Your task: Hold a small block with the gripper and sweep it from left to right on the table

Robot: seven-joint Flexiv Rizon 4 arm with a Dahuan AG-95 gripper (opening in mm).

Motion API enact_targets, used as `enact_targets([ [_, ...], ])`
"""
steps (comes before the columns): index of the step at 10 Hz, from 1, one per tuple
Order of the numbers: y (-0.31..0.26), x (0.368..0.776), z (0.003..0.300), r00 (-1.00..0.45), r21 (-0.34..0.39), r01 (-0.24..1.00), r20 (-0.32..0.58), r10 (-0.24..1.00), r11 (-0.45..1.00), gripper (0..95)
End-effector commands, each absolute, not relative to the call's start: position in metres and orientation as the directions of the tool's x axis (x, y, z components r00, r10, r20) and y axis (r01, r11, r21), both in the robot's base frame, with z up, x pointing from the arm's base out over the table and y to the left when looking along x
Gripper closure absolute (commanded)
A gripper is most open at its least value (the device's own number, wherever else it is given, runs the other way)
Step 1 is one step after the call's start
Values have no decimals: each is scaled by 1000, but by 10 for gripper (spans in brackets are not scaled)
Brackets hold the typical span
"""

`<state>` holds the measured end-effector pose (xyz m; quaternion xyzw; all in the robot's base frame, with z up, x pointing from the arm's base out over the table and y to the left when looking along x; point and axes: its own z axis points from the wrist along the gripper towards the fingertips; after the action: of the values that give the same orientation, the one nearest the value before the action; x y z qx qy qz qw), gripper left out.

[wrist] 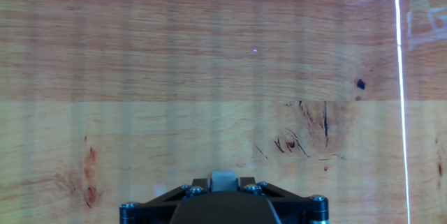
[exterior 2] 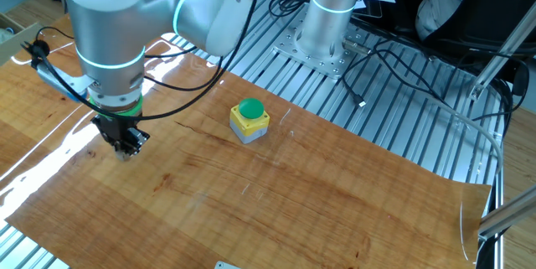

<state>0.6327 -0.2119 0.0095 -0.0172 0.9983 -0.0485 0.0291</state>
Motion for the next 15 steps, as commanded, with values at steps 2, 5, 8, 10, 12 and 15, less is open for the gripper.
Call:
enact_targets([
  [2, -211, 634, 7, -998, -93, -26, -57, -32, 995, 950],
  [5, -211, 635, 4, -998, -96, -23, -58, -29, 995, 950],
  [8, -209, 637, -1, -998, -97, -20, -56, -25, 995, 950],
  [10, -207, 638, -4, -998, -101, -14, -59, -20, 995, 950],
  [12, -198, 640, -2, -998, -102, 5, -57, -1, 995, 950],
  [15, -187, 641, -1, -998, -102, 26, -56, 20, 994, 950],
])
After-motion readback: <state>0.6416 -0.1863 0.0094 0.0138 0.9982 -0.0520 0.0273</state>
